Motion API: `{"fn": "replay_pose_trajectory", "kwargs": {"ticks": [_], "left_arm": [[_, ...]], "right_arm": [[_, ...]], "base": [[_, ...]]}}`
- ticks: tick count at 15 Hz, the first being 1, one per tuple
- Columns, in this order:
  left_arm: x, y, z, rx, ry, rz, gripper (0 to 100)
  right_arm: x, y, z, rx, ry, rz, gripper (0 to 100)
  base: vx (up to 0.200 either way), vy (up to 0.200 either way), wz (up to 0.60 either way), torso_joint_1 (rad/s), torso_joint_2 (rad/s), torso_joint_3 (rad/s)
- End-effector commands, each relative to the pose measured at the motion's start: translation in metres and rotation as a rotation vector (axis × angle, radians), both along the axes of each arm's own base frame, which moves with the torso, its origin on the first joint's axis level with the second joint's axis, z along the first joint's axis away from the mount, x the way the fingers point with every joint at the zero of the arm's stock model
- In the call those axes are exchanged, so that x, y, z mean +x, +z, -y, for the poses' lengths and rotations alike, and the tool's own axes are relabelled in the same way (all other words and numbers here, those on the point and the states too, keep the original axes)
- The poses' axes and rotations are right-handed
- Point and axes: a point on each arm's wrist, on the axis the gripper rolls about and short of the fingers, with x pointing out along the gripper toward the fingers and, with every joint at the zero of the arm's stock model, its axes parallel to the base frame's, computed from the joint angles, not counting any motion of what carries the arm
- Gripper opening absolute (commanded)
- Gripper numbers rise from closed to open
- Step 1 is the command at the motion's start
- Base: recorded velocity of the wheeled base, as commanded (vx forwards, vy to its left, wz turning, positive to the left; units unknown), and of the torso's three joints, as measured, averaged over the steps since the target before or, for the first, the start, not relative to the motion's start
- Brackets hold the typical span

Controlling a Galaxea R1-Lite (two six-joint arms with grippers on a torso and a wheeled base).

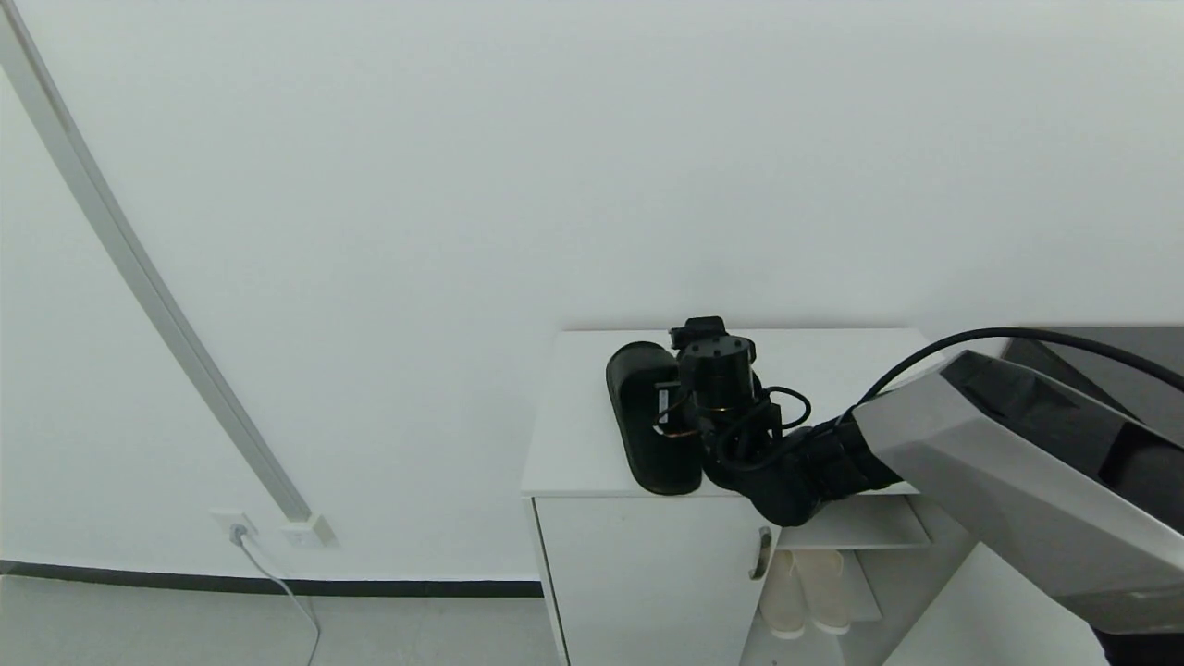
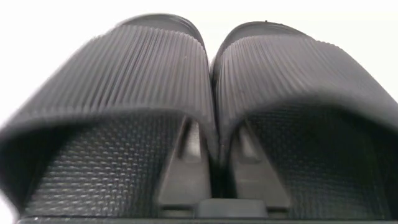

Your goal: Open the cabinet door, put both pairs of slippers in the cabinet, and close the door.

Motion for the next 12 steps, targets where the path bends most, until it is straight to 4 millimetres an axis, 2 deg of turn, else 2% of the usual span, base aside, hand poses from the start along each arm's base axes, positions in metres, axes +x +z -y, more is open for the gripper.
{"fn": "replay_pose_trajectory", "kwargs": {"ticks": [1, 3, 5, 7, 9, 11, 12], "left_arm": [[0.000, 0.000, 0.000, -0.001, 0.000, 0.000, 0], [0.000, 0.000, 0.000, -0.001, 0.000, 0.000, 0], [0.000, 0.000, 0.000, -0.001, 0.000, 0.000, 0], [0.000, 0.000, 0.000, -0.001, 0.002, 0.000, 0], [0.000, 0.000, 0.000, 0.001, 0.002, 0.000, 0], [0.000, 0.000, 0.000, 0.004, 0.000, -0.001, 0], [0.000, 0.000, 0.000, 0.004, 0.000, 0.000, 0]], "right_arm": [[-0.002, 0.001, 0.000, 0.000, 0.002, -0.001, 0], [-0.010, 0.009, 0.004, 0.000, 0.006, -0.001, 0], [-0.039, 0.031, 0.010, 0.005, 0.035, 0.008, 0], [-0.077, 0.048, 0.018, 0.003, 0.078, -0.003, 0], [-0.120, 0.051, 0.032, -0.002, 0.123, -0.017, 0], [-0.144, 0.046, 0.047, -0.021, 0.143, -0.037, 0], [-0.147, 0.044, 0.050, -0.028, 0.143, -0.043, 0]], "base": [[0.000, 0.000, 0.00, 0.000, 0.00, 0.000], [0.000, 0.000, 0.00, 0.000, 0.00, 0.000], [0.000, 0.000, 0.00, 0.000, 0.00, 0.000], [0.000, 0.000, 0.00, 0.000, 0.00, 0.000], [0.000, 0.000, 0.00, 0.000, 0.00, 0.000], [0.000, 0.000, 0.00, 0.000, 0.00, 0.000], [0.000, 0.000, 0.00, 0.000, 0.00, 0.000]]}}
